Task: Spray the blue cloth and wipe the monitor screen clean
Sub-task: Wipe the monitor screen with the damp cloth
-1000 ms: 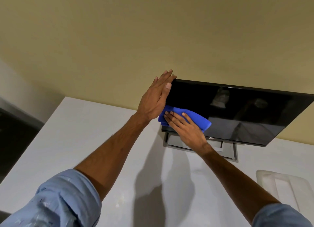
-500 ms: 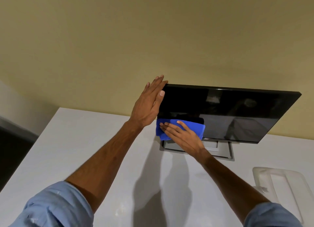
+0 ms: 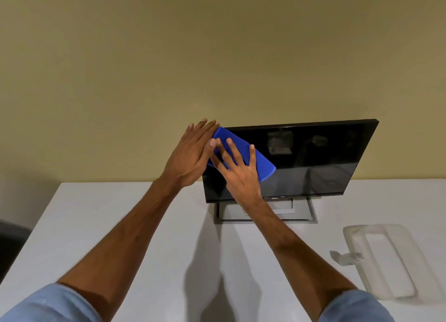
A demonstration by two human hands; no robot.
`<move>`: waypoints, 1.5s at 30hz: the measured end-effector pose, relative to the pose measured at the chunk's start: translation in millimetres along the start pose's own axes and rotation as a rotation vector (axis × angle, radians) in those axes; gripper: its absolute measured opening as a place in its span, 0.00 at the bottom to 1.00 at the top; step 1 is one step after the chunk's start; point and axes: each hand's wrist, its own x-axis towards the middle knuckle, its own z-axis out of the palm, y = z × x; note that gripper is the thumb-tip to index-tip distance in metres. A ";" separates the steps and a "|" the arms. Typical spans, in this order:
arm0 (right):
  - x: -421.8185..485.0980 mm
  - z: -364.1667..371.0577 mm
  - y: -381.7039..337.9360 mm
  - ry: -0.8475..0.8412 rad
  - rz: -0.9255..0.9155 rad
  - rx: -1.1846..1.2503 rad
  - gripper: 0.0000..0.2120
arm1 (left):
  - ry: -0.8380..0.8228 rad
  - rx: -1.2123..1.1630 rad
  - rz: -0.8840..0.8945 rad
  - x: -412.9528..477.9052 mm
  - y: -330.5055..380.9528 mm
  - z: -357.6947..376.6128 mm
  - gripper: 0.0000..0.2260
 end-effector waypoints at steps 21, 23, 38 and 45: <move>-30.3 -21.0 85.8 0.125 0.463 0.022 0.44 | 0.085 -0.104 -0.024 -0.7 1.1 17.9 0.29; -34.9 -27.5 108.5 0.190 0.635 0.084 0.45 | 0.091 -0.113 -0.029 -0.1 2.3 18.4 0.28; -10.9 2.8 26.5 0.128 0.561 0.162 0.33 | 0.145 -0.155 -0.055 2.4 2.0 25.3 0.27; -2.4 25.0 -23.4 -0.160 -0.136 -0.068 0.48 | 0.114 -0.184 -0.050 0.0 1.1 22.0 0.26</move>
